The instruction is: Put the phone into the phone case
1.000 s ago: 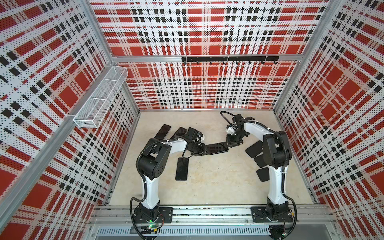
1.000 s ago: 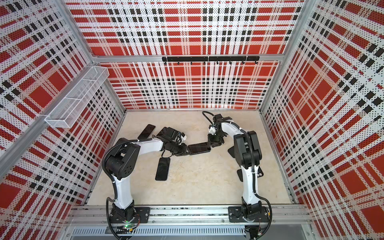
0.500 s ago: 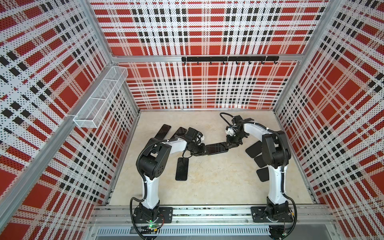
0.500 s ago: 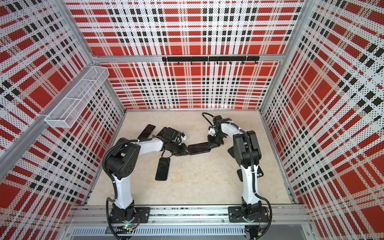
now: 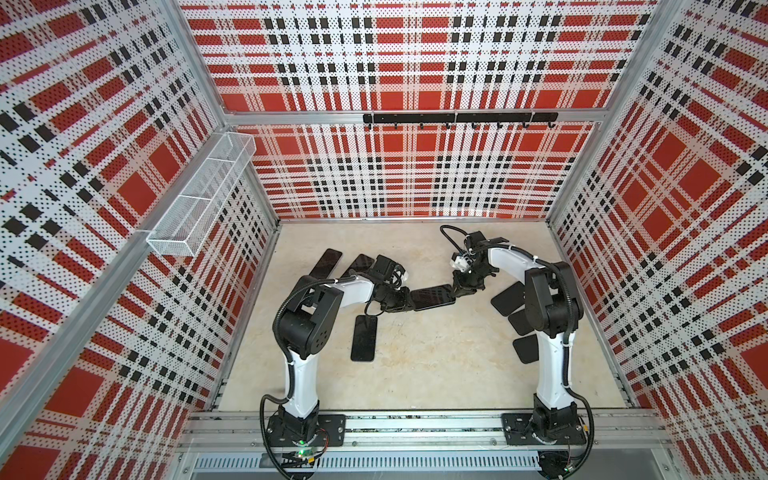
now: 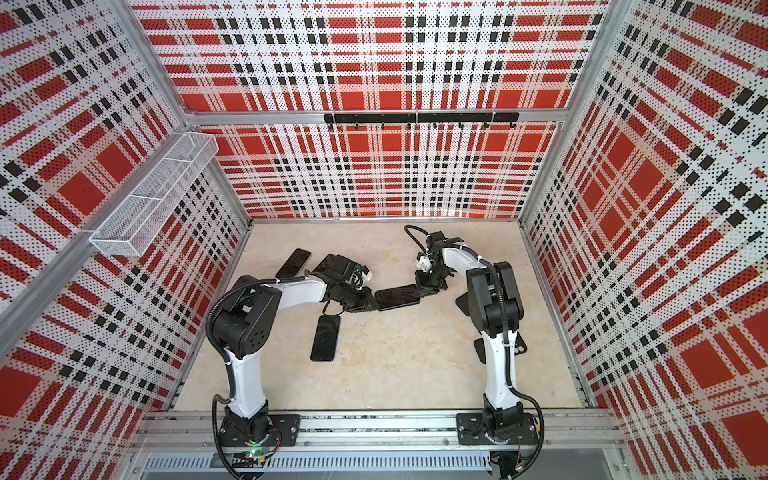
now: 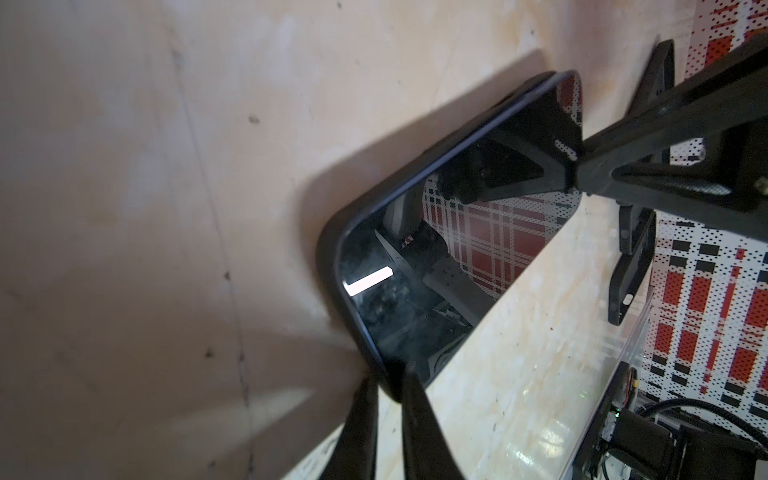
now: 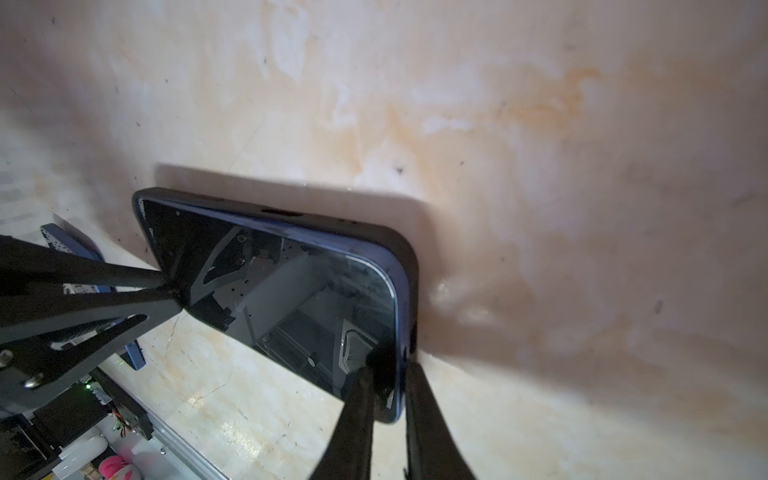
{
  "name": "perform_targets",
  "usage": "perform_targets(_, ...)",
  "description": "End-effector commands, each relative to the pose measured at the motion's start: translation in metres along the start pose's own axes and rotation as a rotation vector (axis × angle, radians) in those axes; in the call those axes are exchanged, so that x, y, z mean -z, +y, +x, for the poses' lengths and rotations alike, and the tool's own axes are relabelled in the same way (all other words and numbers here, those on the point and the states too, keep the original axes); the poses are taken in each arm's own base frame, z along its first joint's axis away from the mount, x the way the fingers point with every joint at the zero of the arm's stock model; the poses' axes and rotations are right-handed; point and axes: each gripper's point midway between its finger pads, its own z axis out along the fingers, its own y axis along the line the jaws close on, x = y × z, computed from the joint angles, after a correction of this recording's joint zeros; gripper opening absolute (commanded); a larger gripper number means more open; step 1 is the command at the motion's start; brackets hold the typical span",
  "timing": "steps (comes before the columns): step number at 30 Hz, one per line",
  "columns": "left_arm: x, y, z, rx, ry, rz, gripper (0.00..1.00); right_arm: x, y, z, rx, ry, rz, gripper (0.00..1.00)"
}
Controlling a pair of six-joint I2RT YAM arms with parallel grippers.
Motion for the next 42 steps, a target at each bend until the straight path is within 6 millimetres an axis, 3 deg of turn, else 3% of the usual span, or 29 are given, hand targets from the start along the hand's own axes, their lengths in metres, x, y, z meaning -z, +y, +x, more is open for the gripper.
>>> perform_targets(1,-0.011,0.006,0.005,-0.003,0.025,-0.012,0.15,-0.053,0.003,0.043,0.003,0.164,0.000,0.16)
perform_targets(17,-0.016,0.008,0.007,0.006,0.039,-0.008,0.13,-0.111,-0.013,0.117,-0.093,0.361,0.066,0.13)
perform_targets(28,-0.018,0.009,0.008,0.011,0.046,-0.003,0.13,-0.136,-0.027,0.145,-0.118,0.439,0.129,0.13)
perform_targets(42,-0.016,0.006,0.007,0.010,0.041,0.007,0.12,-0.172,-0.053,0.207,-0.179,0.565,0.212,0.08)
